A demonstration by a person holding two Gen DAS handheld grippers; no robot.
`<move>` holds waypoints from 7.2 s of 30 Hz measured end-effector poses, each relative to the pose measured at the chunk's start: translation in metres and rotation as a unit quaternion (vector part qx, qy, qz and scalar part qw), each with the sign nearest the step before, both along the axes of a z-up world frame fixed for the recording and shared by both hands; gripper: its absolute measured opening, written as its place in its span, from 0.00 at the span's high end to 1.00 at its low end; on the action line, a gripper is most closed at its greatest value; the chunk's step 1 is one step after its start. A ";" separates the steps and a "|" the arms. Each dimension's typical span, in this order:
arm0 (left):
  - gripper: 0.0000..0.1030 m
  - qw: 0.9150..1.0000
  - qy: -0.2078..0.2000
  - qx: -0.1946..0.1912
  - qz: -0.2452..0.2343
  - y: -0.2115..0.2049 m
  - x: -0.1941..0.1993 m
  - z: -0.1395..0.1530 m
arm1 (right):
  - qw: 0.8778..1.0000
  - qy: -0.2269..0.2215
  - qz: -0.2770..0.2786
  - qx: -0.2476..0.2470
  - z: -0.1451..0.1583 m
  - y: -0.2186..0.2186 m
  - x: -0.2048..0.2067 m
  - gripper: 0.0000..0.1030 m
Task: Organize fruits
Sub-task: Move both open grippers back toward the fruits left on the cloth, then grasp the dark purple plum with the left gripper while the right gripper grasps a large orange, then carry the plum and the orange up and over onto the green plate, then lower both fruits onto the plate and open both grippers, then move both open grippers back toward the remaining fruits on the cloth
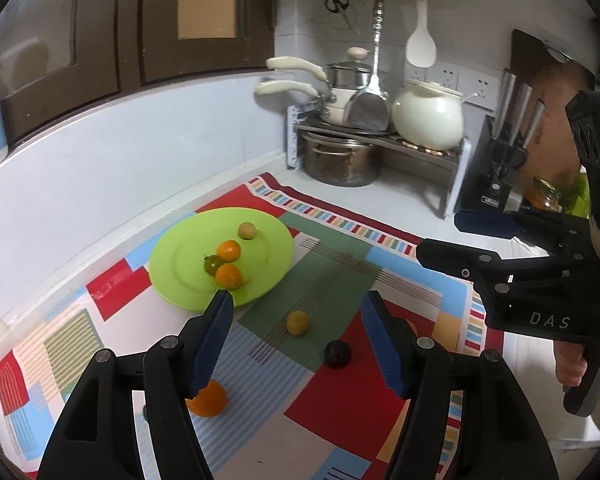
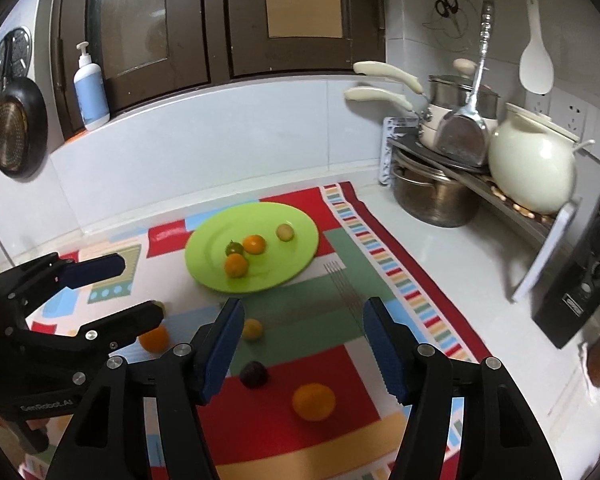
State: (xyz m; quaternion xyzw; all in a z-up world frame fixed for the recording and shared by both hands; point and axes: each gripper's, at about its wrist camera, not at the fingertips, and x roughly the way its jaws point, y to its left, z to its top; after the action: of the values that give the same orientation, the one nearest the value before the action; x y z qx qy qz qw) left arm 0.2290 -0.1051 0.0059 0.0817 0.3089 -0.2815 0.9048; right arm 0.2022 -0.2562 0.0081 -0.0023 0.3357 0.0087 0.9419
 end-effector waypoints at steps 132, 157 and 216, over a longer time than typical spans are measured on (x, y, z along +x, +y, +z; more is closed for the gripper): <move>0.72 0.998 -0.009 0.016 0.060 0.028 0.075 0.017 | 0.994 0.006 0.098 0.054 0.005 0.041 0.092 0.59; 0.72 0.996 0.038 0.021 0.076 0.030 0.175 -0.009 | 0.992 0.045 0.107 0.037 -0.020 0.049 0.194 0.59; 0.52 0.988 0.032 0.059 0.138 0.053 0.185 -0.015 | 0.991 0.062 0.110 0.036 -0.032 0.051 0.211 0.53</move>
State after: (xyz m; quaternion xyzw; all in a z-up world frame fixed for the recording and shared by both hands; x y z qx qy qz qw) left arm 0.4137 -0.0525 -0.0090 0.0828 0.3618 -0.1374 0.9183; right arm 0.4130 -0.2054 -0.0238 -0.0051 0.3904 0.1248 0.9121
